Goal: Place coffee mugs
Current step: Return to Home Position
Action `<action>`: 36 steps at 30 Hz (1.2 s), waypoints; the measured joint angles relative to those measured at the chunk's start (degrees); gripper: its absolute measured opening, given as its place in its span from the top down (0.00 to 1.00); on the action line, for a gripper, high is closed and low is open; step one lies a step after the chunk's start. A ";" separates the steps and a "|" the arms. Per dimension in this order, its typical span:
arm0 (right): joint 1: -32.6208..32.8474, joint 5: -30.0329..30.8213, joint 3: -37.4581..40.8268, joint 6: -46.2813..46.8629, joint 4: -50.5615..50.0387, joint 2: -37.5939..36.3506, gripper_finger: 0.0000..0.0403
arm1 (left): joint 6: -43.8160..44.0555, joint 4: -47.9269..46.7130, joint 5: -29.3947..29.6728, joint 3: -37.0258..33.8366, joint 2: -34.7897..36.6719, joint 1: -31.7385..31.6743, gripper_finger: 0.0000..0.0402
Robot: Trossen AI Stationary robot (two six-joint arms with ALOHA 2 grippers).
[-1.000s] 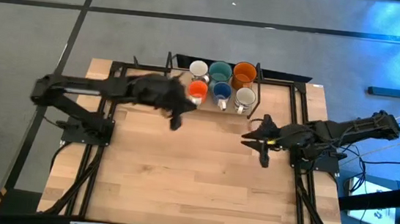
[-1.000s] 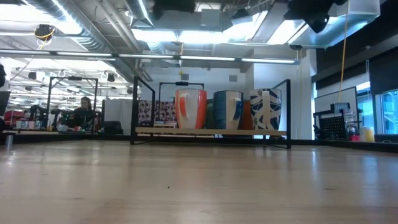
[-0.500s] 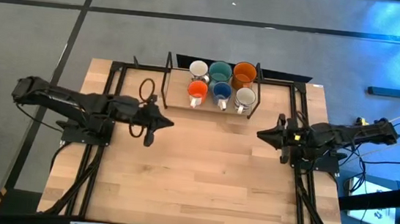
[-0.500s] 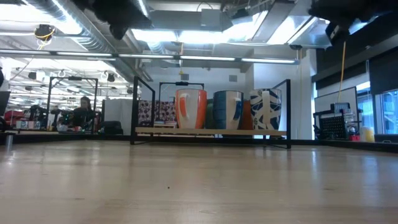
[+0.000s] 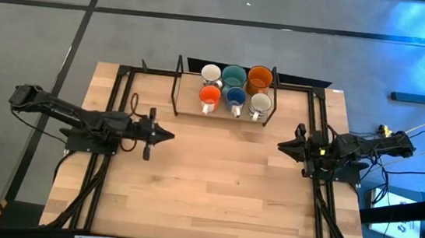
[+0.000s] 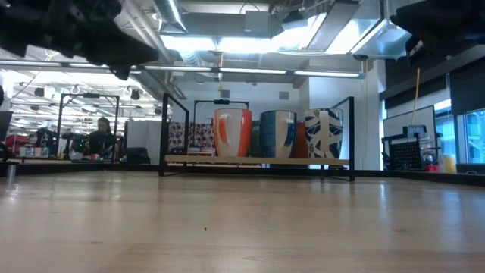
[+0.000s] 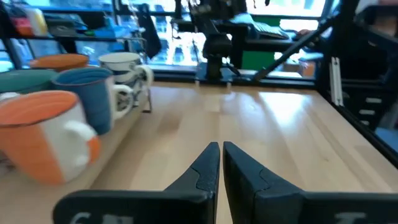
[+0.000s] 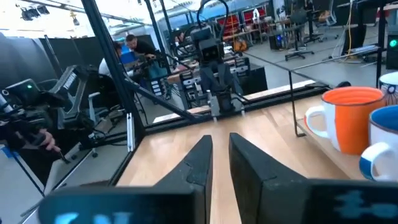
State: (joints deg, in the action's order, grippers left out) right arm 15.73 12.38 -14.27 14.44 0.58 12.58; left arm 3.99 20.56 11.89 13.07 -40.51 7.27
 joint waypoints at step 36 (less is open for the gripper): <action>0.01 4.40 13.82 -4.75 3.18 -12.37 0.90 | -0.96 -9.84 2.90 -12.64 31.37 0.02 0.96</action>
State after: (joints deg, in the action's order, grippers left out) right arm 15.74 16.78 -0.45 9.69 3.76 0.21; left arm 3.03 10.72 14.79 0.43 -9.14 7.28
